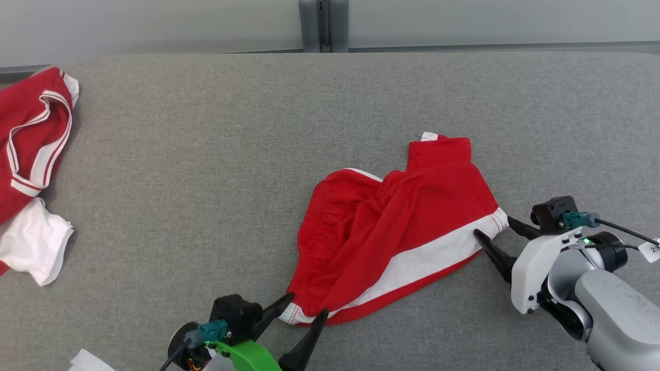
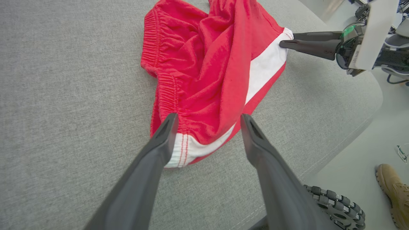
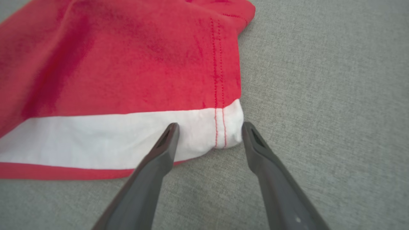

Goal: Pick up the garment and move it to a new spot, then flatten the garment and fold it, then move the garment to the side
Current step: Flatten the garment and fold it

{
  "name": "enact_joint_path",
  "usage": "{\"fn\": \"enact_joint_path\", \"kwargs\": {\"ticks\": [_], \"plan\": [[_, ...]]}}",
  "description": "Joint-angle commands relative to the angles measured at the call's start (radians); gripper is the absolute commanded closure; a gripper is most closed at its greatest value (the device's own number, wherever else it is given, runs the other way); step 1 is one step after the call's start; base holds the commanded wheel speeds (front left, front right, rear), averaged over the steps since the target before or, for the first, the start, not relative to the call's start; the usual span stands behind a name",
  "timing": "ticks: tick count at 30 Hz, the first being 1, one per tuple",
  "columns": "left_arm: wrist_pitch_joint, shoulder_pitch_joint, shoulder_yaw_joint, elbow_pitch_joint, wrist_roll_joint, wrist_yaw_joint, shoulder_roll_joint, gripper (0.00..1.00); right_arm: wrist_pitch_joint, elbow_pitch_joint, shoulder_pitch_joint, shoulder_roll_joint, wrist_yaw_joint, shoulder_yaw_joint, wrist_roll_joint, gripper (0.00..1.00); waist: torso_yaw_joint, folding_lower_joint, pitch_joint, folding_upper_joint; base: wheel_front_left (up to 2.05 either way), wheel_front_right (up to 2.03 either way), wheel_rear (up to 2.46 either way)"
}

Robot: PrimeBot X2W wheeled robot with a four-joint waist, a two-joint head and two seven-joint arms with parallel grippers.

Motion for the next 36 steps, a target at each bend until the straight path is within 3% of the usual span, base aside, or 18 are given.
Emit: {"fn": "enact_joint_path", "kwargs": {"ticks": [1,7,14,19,26,27,30,33,36], "plan": [[-0.002,-0.016,-0.002,0.004,-0.012,0.000,0.010,0.00,-0.010,0.007,-0.017,-0.005,-0.001,0.008,0.013,0.00,-0.001,0.0000,0.001,0.0000,0.00,0.00,0.00],[0.001,-0.035,-0.016,0.039,-0.018,0.001,0.010,0.00,-0.027,0.031,-0.041,-0.008,-0.001,0.045,0.031,0.00,-0.002,0.0000,0.004,0.0000,0.00,0.00,0.00],[-0.014,-0.023,0.008,0.066,-0.017,0.034,0.016,0.00,-0.046,0.054,-0.060,-0.012,-0.001,0.083,0.049,0.00,-0.002,0.0000,0.004,0.0000,0.00,0.00,0.00],[0.005,-0.007,-0.012,0.070,-0.042,0.017,0.042,0.00,-0.054,0.066,-0.071,-0.022,-0.001,0.104,0.060,0.00,0.001,0.0000,0.006,0.0000,0.00,0.00,0.00],[-0.030,-0.044,-0.034,0.112,-0.068,0.008,0.036,0.00,-0.051,0.075,-0.081,-0.030,-0.001,0.138,0.073,0.00,0.003,0.0000,0.006,0.0000,0.00,0.00,0.00],[-0.036,-0.049,-0.037,0.119,-0.070,0.007,0.034,0.05,-0.051,0.075,-0.084,-0.031,-0.001,0.143,0.076,0.00,0.002,0.0000,0.006,0.0000,0.00,0.00,0.00],[-0.051,-0.057,-0.049,0.134,-0.076,0.005,0.034,0.53,-0.051,0.076,-0.090,-0.035,-0.001,0.152,0.085,0.00,0.000,0.0000,0.007,0.0000,0.00,0.00,0.00],[-0.061,-0.066,-0.059,0.146,-0.080,0.003,0.037,0.63,-0.052,0.076,-0.095,-0.038,-0.001,0.158,0.091,0.00,-0.001,0.0000,0.011,0.0000,0.00,0.00,0.00],[-0.076,-0.075,-0.066,0.158,-0.086,0.002,0.029,0.84,-0.052,0.078,-0.096,-0.040,-0.001,0.162,0.101,0.00,-0.001,0.0000,0.015,0.0000,0.00,0.00,0.00]]}}
